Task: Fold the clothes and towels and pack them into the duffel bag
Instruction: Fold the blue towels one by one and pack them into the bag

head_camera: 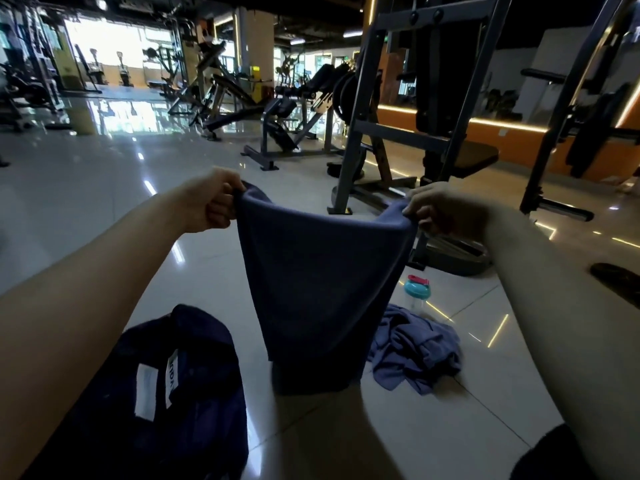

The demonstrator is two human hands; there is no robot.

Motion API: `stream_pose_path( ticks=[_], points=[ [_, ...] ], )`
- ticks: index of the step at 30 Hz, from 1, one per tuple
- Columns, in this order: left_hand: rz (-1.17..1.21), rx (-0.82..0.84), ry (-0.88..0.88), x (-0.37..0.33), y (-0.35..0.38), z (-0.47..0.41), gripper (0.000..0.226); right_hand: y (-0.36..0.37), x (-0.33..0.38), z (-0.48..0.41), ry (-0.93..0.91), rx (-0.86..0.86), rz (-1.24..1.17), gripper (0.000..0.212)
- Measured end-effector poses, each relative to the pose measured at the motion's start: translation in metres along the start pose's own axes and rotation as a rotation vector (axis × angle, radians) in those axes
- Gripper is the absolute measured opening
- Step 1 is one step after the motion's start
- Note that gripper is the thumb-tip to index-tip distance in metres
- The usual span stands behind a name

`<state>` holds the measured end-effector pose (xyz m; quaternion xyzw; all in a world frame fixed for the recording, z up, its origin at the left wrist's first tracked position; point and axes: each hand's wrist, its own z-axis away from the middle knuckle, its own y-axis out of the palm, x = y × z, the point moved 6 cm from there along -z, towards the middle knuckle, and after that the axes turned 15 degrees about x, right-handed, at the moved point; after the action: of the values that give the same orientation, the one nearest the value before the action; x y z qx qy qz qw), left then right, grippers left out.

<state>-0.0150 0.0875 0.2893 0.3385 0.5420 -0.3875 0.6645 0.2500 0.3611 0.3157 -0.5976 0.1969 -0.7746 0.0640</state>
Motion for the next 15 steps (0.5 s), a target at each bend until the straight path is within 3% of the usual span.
stream_pose_path(
  ticks=[4,8,15],
  points=[
    [-0.15,0.165,-0.222,0.041,0.003,0.018,0.026,0.023,-0.029,0.009,0.115,0.198,-0.061,0.017],
    [-0.235,0.344,-0.344,0.083,0.016,0.04,0.035,0.047,-0.065,0.021,0.224,0.332,-0.156,0.02],
    [-0.188,0.379,-0.471,0.134,0.033,0.064,0.009,0.111,-0.132,0.03,0.206,0.587,-0.502,0.033]
  ],
)
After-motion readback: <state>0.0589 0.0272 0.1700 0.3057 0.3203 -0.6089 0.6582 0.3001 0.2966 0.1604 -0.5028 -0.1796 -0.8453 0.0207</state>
